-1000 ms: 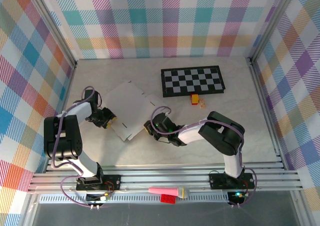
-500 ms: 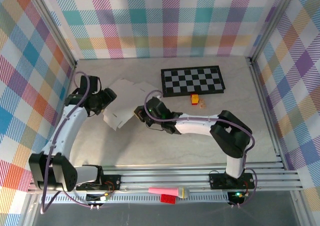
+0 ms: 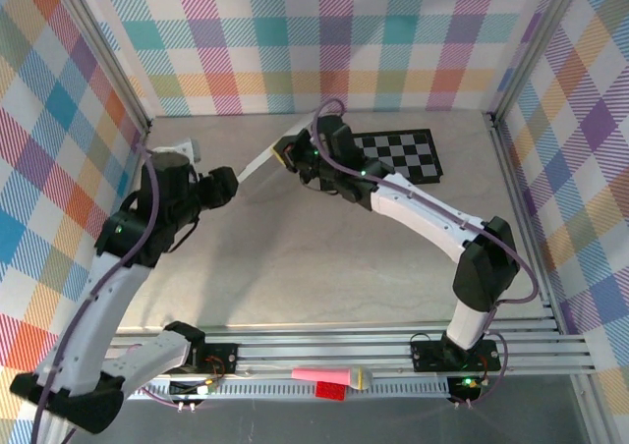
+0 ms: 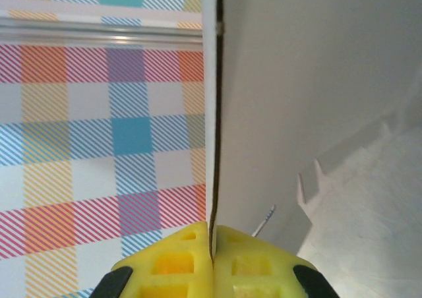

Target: Fold the paper box

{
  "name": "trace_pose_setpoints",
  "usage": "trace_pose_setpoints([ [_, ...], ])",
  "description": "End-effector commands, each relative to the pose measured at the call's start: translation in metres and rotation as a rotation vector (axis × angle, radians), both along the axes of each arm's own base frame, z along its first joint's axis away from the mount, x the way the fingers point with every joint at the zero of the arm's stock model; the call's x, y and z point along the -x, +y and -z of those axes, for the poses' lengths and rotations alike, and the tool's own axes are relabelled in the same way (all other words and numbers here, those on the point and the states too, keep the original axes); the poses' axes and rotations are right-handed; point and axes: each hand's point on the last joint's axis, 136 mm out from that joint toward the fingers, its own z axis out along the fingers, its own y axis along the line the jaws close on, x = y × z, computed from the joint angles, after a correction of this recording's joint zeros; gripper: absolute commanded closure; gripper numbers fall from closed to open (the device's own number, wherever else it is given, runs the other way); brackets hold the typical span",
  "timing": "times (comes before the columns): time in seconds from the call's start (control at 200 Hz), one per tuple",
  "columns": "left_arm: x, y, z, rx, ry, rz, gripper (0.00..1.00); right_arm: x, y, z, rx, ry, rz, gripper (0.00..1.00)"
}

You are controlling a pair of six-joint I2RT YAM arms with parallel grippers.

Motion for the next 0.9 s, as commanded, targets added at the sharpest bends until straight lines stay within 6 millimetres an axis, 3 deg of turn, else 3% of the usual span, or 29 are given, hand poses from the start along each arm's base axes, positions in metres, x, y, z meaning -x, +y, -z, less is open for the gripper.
trace_pose_setpoints([
  [0.0, 0.02, -0.011, -0.007, -0.163, -0.153, 0.176, 0.4, 0.002, -0.008, -0.029, -0.009, -0.006, -0.028, 1.0],
  [0.14, 0.033, -0.012, -0.01, -0.245, -0.29, 0.256, 0.36, -0.004, -0.018, -0.057, -0.026, -0.015, -0.02, 1.0],
  [0.305, 0.017, -0.012, -0.001, -0.396, -0.292, 0.275, 0.33, -0.002, -0.027, -0.073, -0.012, 0.009, -0.032, 1.0],
  [0.455, -0.008, -0.01, -0.017, -0.443, -0.378, 0.206, 0.27, 0.002, -0.031, -0.074, -0.002, 0.041, -0.047, 1.0],
  [0.61, -0.026, -0.035, -0.016, -0.44, -0.406, 0.29, 0.26, 0.007, -0.033, -0.072, 0.01, 0.07, -0.071, 1.0],
  [0.645, -0.028, -0.037, -0.014, -0.446, -0.407, 0.302, 0.21, 0.008, -0.035, -0.073, 0.015, 0.074, -0.076, 1.0],
  [0.71, -0.033, -0.042, -0.023, -0.44, -0.458, 0.306, 0.2, 0.009, -0.037, -0.071, 0.024, 0.089, -0.084, 1.0],
  [0.895, -0.041, -0.06, -0.011, -0.48, -0.42, 0.412, 0.29, 0.015, -0.045, -0.07, 0.038, 0.133, -0.103, 1.0],
])
